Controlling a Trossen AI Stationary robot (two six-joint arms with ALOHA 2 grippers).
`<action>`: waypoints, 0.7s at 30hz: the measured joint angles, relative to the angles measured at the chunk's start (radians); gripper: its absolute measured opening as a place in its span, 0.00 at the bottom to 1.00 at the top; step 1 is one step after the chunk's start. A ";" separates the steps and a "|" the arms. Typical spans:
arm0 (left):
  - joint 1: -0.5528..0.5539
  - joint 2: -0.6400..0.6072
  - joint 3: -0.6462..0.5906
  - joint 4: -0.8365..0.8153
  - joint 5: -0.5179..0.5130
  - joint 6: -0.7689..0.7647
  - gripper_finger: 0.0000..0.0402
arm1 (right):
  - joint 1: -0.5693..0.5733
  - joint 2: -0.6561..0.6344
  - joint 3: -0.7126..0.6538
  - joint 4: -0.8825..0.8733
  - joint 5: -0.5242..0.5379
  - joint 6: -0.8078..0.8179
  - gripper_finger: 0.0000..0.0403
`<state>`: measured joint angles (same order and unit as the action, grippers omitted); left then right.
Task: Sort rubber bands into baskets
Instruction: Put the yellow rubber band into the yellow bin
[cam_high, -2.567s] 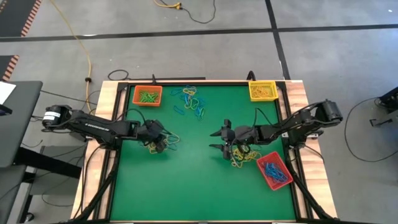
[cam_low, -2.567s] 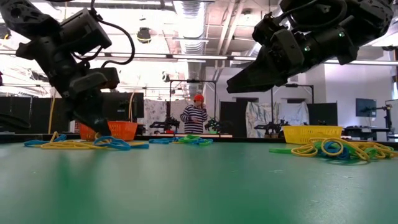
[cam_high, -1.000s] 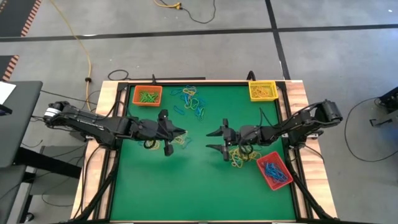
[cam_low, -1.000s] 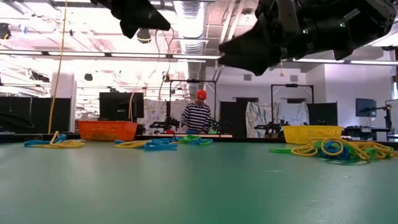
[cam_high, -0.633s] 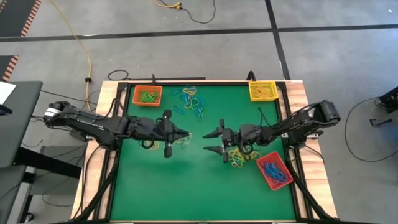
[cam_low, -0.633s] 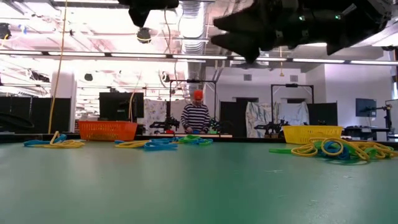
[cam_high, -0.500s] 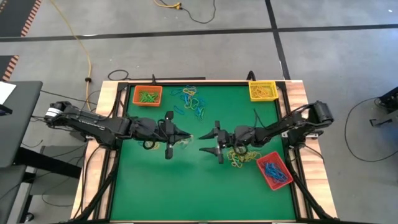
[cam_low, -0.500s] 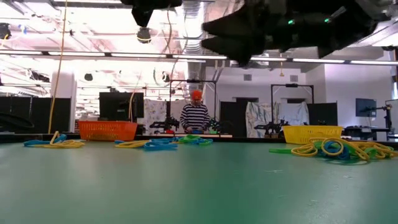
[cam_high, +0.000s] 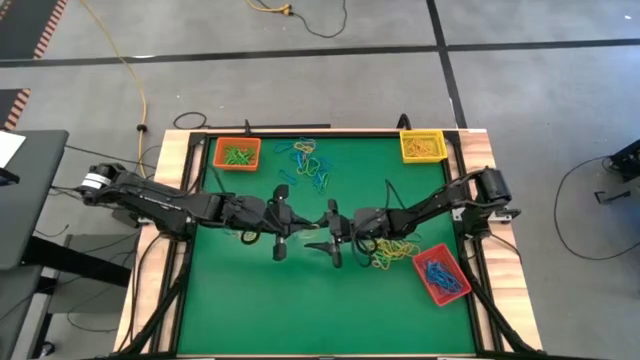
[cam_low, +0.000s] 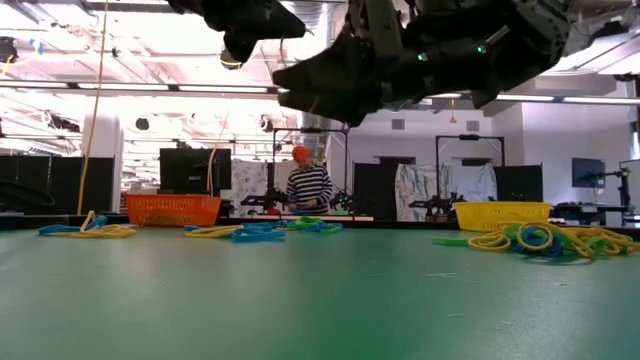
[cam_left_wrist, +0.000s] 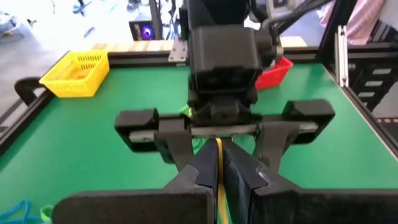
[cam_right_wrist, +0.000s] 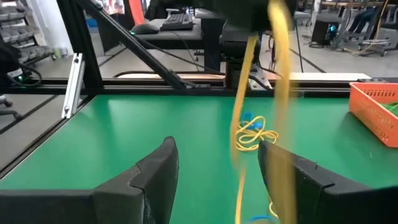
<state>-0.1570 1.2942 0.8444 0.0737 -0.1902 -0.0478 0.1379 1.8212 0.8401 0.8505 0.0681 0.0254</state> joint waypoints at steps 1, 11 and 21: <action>0.000 0.000 0.000 -0.001 0.000 0.000 0.00 | 0.000 -0.003 0.000 -0.015 0.000 0.000 0.61; 0.000 0.000 -0.001 -0.004 -0.001 0.014 0.00 | 0.000 -0.003 -0.001 -0.062 0.008 -0.020 0.28; 0.000 0.000 -0.001 -0.030 -0.005 0.013 0.00 | 0.000 -0.003 -0.001 -0.093 0.010 -0.049 0.03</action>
<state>-0.1566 1.2942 0.8436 0.0433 -0.1947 -0.0344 0.1379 1.8183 0.8391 0.7574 0.0776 -0.0239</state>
